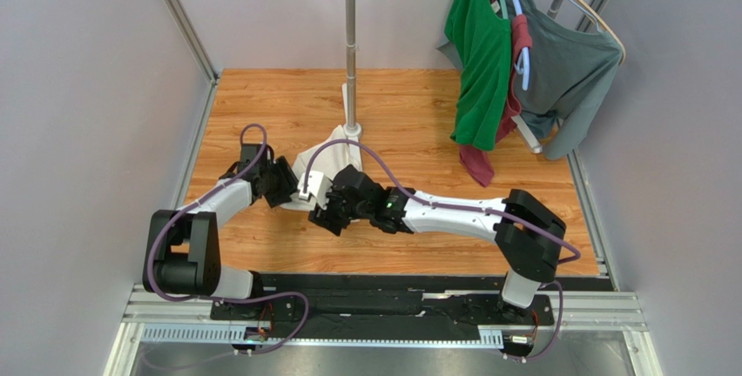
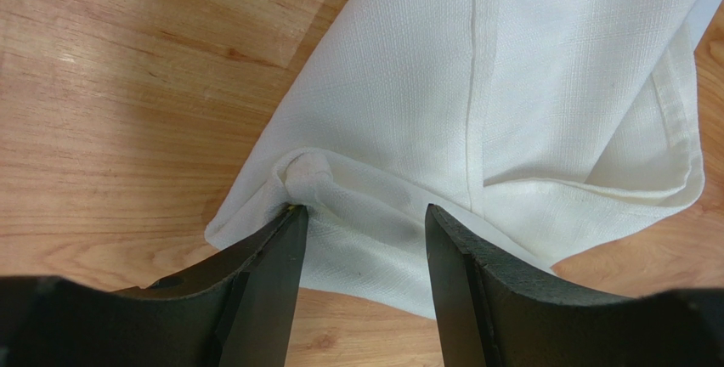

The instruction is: Fold the napkin, place the utensils inside, and roll it up

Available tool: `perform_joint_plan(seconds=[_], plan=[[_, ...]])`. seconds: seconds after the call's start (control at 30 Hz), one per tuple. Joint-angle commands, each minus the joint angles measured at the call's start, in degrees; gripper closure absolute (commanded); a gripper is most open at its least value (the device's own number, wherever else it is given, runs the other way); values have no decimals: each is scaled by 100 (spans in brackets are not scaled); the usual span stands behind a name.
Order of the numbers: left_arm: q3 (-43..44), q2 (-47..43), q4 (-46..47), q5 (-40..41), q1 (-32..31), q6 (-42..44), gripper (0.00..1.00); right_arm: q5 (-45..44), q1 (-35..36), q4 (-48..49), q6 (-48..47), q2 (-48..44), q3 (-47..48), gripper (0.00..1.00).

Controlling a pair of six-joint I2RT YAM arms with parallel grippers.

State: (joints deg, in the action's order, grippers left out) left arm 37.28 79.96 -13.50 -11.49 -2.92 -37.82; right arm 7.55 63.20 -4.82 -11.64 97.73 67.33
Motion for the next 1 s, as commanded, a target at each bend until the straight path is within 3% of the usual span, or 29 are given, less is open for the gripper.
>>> perform_joint_plan(seconds=[0.0,0.6,0.97], plan=[[201,107,-100,41,19,188,37,-553,210,1088,-760,491,8,40],[280,177,-144,32,19,240,37,-746,272,1510,-1279,1775,526,42],[280,195,-144,24,19,258,37,-843,-27,1397,-1288,2065,746,45]])
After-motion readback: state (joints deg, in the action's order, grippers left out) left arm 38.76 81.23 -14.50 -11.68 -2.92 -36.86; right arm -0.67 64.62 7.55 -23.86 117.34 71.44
